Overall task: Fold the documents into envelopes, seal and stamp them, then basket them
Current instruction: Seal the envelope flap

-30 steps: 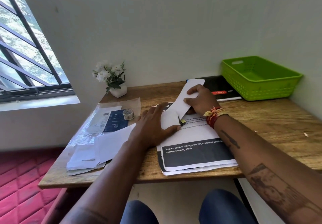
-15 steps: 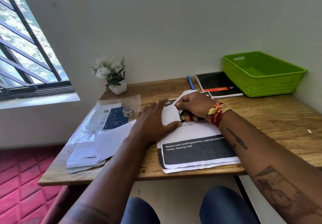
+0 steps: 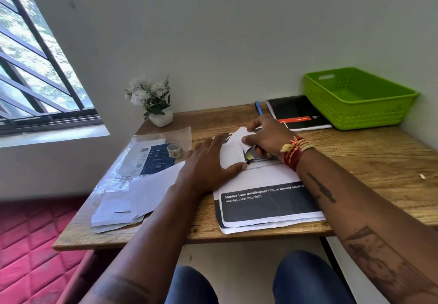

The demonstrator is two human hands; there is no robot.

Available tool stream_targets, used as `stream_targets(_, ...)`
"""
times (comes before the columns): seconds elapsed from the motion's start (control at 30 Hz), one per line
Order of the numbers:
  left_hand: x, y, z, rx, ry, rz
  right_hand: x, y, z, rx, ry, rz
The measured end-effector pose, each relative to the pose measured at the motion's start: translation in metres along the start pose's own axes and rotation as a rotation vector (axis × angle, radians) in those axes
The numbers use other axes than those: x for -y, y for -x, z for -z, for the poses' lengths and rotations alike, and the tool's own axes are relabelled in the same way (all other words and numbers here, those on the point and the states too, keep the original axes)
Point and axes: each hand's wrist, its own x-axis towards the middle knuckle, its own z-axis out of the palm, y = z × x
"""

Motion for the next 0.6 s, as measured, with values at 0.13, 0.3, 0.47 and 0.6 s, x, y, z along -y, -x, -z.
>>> stream_targets(0.13, 0.001, 0.0, 0.0, -0.006, -0.012, 0.001, -0.001, 0.002, -0.002, 0.088, 0.018, -0.016)
stream_targets(0.3, 0.002, -0.002, 0.001, 0.001, -0.014, 0.016, 0.0, 0.002, 0.008, 0.064, 0.017, -0.07)
stream_targets(0.47, -0.004, -0.004, 0.002, -0.018, -0.018, -0.013, 0.005, 0.006, 0.004, 0.059, 0.048, -0.016)
stream_targets(0.6, -0.003, -0.005, -0.001, 0.023, -0.018, 0.025, 0.004, 0.004, 0.001, 0.129, 0.022, -0.063)
